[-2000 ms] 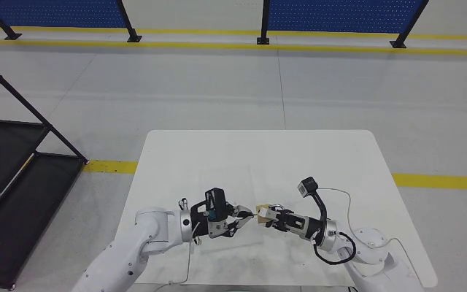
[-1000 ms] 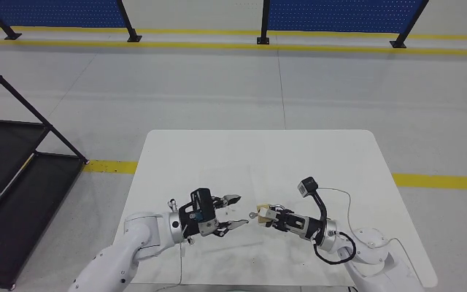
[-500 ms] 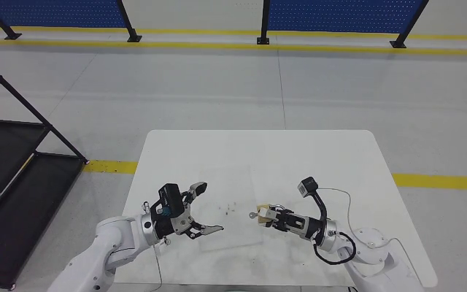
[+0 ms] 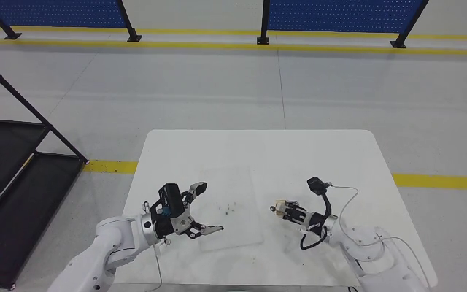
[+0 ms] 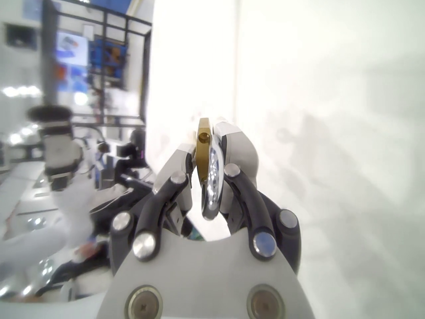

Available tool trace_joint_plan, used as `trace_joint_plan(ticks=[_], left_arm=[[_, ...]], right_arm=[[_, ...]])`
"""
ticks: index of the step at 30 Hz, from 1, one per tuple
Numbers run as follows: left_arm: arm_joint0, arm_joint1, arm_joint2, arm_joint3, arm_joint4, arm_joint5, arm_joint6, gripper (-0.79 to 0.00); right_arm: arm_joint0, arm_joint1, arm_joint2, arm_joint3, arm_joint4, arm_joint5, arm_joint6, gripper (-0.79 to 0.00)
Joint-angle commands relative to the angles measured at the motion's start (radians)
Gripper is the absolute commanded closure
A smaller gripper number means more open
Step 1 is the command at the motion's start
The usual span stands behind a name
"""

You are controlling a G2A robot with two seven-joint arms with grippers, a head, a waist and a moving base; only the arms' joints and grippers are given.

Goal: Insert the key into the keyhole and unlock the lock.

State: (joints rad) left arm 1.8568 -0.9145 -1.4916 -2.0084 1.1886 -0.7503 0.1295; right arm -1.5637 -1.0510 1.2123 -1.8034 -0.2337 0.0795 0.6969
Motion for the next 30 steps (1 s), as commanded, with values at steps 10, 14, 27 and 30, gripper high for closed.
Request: trace_joint_plan(ticks=[10,14,27,30], left_arm=[[0.000,0.000,0.000,0.000,0.000,0.000,0.000,-0.785],[0.000,0.000,0.000,0.000,0.000,0.000,0.000,-0.785],[0.000,0.000,0.000,0.000,0.000,0.000,0.000,-0.785],[0.000,0.000,0.000,0.000,0.000,0.000,0.000,-0.785]], right_arm=[[0.033,-0.007,-0.073,0.032,-0.186,0.142,-0.038,0.000],[0.044,-0.010,-0.093,0.043,-0.229,0.179,-0.044,0.000],[0.044,-0.011,-0.084,0.031,-0.268,0.216,-0.038,-0.785],[0.039,-0.009,-0.073,0.019,-0.276,0.220,-0.043,-0.785]])
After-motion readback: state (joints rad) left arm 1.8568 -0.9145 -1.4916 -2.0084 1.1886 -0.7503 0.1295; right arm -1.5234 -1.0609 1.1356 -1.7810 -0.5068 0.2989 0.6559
